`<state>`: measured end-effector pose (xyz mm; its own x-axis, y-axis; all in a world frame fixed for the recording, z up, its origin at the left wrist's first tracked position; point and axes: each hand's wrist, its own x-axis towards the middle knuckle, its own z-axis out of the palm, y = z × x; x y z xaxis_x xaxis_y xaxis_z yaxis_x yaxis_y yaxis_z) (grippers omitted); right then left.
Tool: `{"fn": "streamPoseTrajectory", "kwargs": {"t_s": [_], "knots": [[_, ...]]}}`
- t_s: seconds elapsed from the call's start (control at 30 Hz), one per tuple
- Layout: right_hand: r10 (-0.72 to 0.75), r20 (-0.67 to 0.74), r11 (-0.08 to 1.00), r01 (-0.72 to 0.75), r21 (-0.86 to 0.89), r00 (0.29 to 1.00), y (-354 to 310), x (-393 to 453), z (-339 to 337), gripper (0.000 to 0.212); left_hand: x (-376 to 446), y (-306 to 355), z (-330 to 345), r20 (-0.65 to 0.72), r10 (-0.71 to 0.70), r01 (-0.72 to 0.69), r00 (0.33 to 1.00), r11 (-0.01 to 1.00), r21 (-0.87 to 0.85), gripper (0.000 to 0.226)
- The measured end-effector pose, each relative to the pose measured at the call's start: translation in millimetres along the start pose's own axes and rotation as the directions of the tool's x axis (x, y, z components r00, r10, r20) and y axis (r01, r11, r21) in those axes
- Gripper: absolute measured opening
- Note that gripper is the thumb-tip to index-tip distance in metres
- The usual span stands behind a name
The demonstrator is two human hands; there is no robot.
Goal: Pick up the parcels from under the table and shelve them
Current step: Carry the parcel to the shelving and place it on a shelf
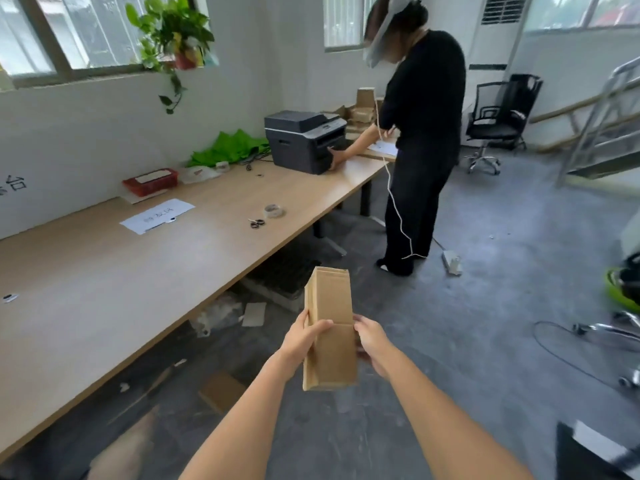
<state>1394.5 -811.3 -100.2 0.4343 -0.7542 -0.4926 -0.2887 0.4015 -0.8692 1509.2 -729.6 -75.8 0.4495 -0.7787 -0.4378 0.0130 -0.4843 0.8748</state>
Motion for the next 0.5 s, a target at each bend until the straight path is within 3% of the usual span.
{"fn": "streamPoseTrajectory", "kwargs": {"t_s": [0.23, 0.33, 0.5], "knots": [[-0.080, -0.277, 0.979, 0.128, 0.158, 0.957, 20, -69, -189, 0.034, -20, 60, 172, 0.259, 0.093, -0.113, 0.961, 0.992, 0.063, 0.041], [-0.070, -0.410, 0.973, 0.154, 0.174, 0.910, 35, -107, -264, 0.051, -39, 75, 255, 0.357, 0.112, -0.158, 0.927, 0.982, 0.103, 0.034], [0.015, -0.620, 0.966, 0.149, 0.212, 0.785, 67, -186, -371, 0.080, -94, 91, 377, 0.543, 0.111, -0.196, 0.832, 0.975, 0.101, 0.053]]}}
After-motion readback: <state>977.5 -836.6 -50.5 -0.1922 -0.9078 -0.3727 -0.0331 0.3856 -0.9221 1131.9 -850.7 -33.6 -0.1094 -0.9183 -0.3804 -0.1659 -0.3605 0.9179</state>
